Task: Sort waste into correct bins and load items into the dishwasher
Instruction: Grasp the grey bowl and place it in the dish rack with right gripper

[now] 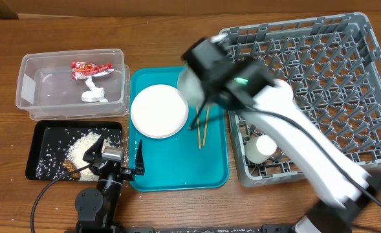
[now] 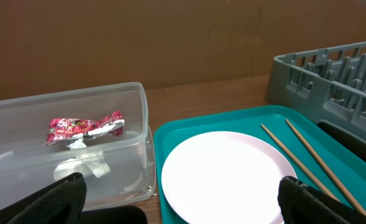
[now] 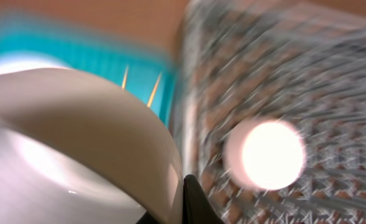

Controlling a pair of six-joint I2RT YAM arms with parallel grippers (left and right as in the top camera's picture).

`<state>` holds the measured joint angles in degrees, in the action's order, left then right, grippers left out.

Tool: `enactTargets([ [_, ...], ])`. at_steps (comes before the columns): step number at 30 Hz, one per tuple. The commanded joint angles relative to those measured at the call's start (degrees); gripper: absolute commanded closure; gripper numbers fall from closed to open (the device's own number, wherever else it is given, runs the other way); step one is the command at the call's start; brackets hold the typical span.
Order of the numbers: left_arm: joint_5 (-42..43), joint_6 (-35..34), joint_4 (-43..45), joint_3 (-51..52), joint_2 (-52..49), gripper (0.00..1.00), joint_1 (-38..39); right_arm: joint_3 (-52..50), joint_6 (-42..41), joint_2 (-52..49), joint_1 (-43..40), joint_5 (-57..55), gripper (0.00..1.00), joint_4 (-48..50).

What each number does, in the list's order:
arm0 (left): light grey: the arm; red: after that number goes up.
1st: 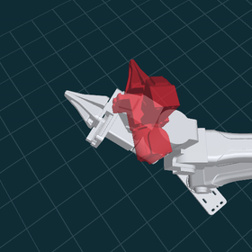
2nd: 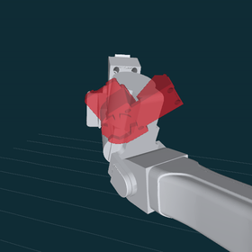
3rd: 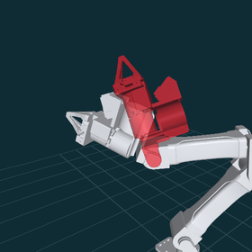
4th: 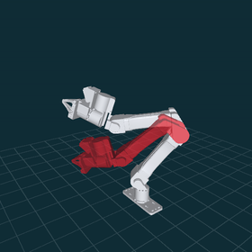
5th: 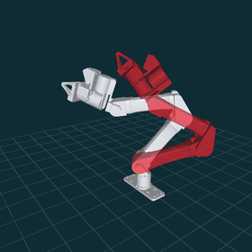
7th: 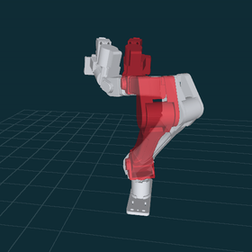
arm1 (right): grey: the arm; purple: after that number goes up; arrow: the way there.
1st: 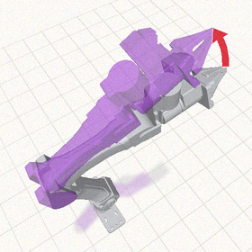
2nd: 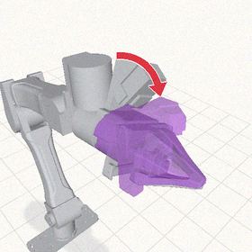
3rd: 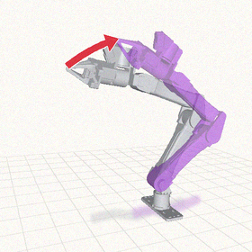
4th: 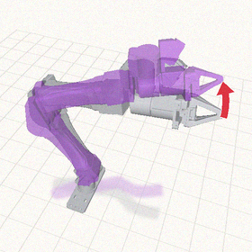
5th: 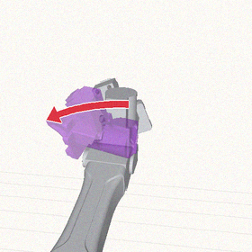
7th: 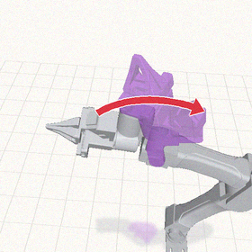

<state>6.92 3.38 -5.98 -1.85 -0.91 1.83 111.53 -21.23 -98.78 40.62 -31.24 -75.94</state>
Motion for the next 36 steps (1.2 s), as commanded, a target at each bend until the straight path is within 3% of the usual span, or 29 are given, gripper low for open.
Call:
enactTargets([
  [1, 0.15, 0.48, 0.22, 0.61, 0.63, 0.0, -0.33, 1.38, -10.03, 5.53, -2.45, -13.11, 0.96, -1.18],
  [2, 0.13, 0.48, 0.24, 0.61, 0.63, 0.0, -0.33, 1.36, -12.26, 5.73, -3.56, -15.12, 0.96, -2.64],
  [7, 0.15, 0.48, 0.24, 0.61, 0.63, 0.0, -0.33, -1.31, -38.91, 4.94, -17.57, -27.5, 0.96, -17.18],
  [9, 0.15, 0.48, 0.24, 0.61, 0.63, 0.0, -0.33, -3.02, -40.79, 4.59, -22.14, -27.34, 0.96, -17.57],
  [13, 0.15, 0.48, 0.22, 0.61, 0.63, 0.0, -0.33, -9.92, -40.63, 3.78, -33.51, -27.21, 0.96, -12.83],
  [18, 0.15, 0.48, 0.22, 0.61, 0.63, 0.0, -0.33, -16.09, -39.87, 1.01, -39.5, -27.19, 0.96, -8.52],
  [22, 0.13, 0.48, 0.22, 0.61, 0.63, 0.0, -0.33, -17.77, -38.18, -3.02, -40.81, -27.21, 0.96, -5.4],
  [29, 0.15, 0.48, 0.24, 0.61, 0.63, 0.0, -0.33, -17.77, -25.53, -10.32, -40.7, -31.39, 0.96, 2.82],
  [36, 0.13, 0.48, 0.24, 0.61, 0.63, 0.0, -0.33, -17.77, -23.23, -14.36, -40.7, -34.47, 0.96, 3.8],
])
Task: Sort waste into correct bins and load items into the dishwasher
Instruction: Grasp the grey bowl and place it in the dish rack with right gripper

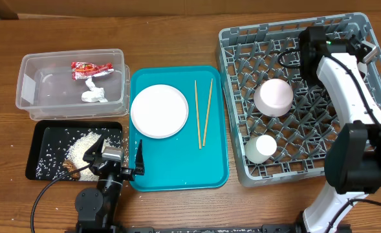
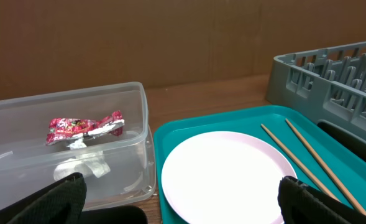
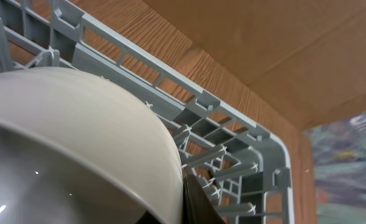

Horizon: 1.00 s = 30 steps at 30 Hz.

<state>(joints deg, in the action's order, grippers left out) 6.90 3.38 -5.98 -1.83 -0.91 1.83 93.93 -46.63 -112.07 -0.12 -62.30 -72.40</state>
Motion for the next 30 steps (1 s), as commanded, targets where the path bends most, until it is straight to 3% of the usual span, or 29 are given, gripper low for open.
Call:
enactTargets([
  [1, 0.17, 0.48, 0.22, 0.59, 0.63, 0.0, -0.33, -0.17, 2.14, -1.38, 0.04, -3.02, 0.96, 0.15],
  [21, 0.17, 0.48, 0.24, 0.59, 0.63, 0.0, -0.33, -0.17, 1.2, -5.38, 9.4, -0.17, 0.96, -6.67],
  [26, 0.17, 0.48, 0.22, 0.59, 0.63, 0.0, -0.33, -0.17, -1.6, -5.38, 12.07, -0.63, 0.93, -9.46],
  [30, 0.15, 0.48, 0.24, 0.59, 0.63, 0.0, -0.33, -0.07, -3.78, -4.92, 15.23, -0.57, 0.81, -13.62],
])
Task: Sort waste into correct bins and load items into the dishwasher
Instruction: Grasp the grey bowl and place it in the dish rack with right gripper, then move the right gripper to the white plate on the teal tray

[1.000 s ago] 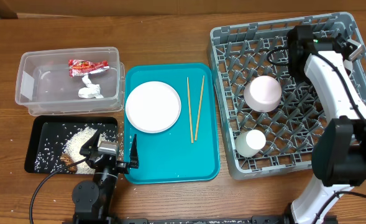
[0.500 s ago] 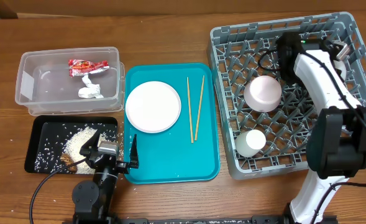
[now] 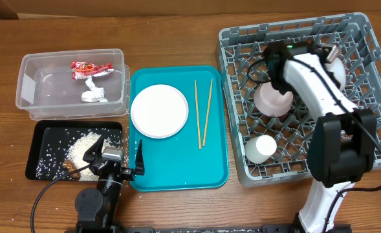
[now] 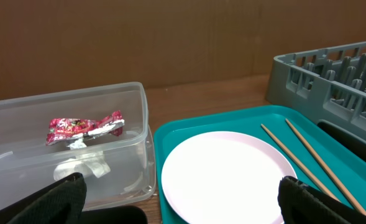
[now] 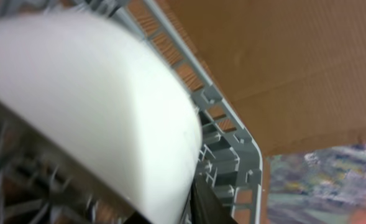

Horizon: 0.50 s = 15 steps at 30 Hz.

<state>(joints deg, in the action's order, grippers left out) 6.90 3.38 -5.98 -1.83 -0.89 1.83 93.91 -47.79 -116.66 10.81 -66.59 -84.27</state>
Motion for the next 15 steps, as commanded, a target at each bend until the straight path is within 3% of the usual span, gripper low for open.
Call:
enactTargets([
  [1, 0.17, 0.48, 0.24, 0.59, 0.61, 0.0, -0.33, 0.02, -4.11, 0.07, 5.51, 3.72, 0.76, -3.15],
  [7, 0.15, 0.48, 0.24, 0.59, 0.61, 0.0, -0.33, 1.49, -6.54, 2.38, 11.02, 3.87, 0.53, -9.84],
  [15, 0.17, 0.48, 0.22, 0.59, 0.61, 0.0, -0.33, 3.98, -7.96, 8.9, 16.37, 9.42, 0.49, -11.13],
])
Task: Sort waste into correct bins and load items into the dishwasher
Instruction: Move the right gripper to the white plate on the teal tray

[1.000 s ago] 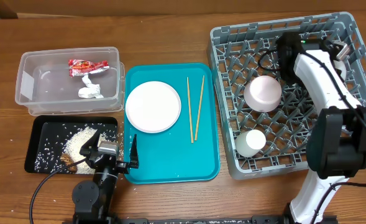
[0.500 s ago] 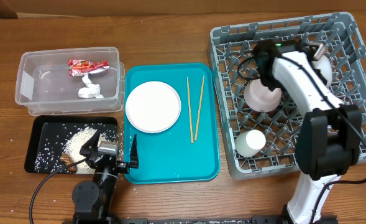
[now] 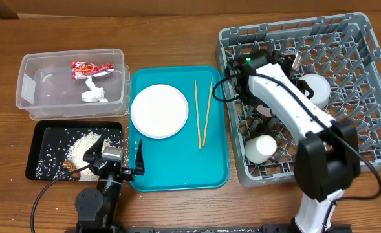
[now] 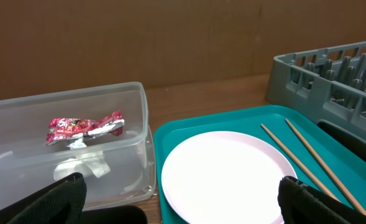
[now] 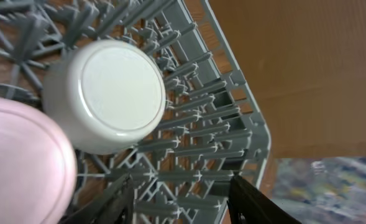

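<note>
A white bowl [image 3: 314,87] lies upside down in the grey dish rack [image 3: 371,45], clear in the right wrist view [image 5: 108,93]. My right gripper [image 5: 184,200] hangs open over the rack, apart from the bowl, with nothing between its fingers. A pink bowl [image 5: 21,168] sits beside the white one, mostly under my arm from overhead. A white cup [image 3: 263,147] lies in the rack's front compartment. On the teal tray [image 3: 177,168] rest a white plate [image 3: 159,111] and two chopsticks [image 3: 204,113]. My left gripper [image 4: 183,202] stands open at the tray's near edge.
A clear bin [image 3: 32,97] at the left holds a red wrapper [image 3: 91,67] and a crumpled tissue [image 3: 94,94]. Below it a black tray [image 3: 41,152] carries spilled rice and food scraps. My right arm [image 3: 306,120] stretches across the rack's left half.
My right gripper has let go of the white bowl, which now rests upside down in the rack. The gripper has opened and drawn back to the left. The left arm is unchanged.
My right gripper first held the white bowl above the tray's right edge. It then held the bowl over the rack's far right, and still held it low among the tines. Now the bowl lies in the rack and the gripper is open.
</note>
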Controlling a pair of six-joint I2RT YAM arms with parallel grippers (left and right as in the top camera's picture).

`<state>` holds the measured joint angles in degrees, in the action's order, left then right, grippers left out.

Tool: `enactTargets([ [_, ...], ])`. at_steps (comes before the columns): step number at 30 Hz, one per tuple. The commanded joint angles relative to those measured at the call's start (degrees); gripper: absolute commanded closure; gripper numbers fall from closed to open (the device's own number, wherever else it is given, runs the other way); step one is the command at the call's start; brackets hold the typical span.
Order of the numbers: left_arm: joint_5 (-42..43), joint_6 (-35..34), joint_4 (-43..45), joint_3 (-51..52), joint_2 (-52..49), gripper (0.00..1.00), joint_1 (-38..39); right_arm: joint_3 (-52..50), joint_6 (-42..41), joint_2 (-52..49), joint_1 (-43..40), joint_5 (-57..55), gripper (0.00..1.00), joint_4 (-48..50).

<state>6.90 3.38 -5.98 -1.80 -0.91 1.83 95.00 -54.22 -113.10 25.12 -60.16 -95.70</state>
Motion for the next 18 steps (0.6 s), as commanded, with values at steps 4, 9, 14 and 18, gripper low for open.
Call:
enactTargets([
  [4, 0.17, 0.48, 0.24, 0.57, 0.63, 0.0, -0.33, 4.44, 3.61, 7.21, 5.31, 10.71, 0.46, 3.91],
  [9, 0.17, 0.48, 0.22, 0.57, 0.63, 0.0, -0.33, 4.0, 32.83, 7.54, 8.26, 48.5, 0.45, 20.65],
  [14, 0.17, 0.48, 0.24, 0.57, 0.63, 0.0, -0.33, 1.6, 36.22, 6.75, 8.37, 74.49, 0.44, 34.25],
  [18, 0.17, 0.48, 0.24, 0.57, 0.63, 0.0, -0.33, -1.66, 26.67, 5.44, 8.72, 74.49, 0.45, 41.38],
])
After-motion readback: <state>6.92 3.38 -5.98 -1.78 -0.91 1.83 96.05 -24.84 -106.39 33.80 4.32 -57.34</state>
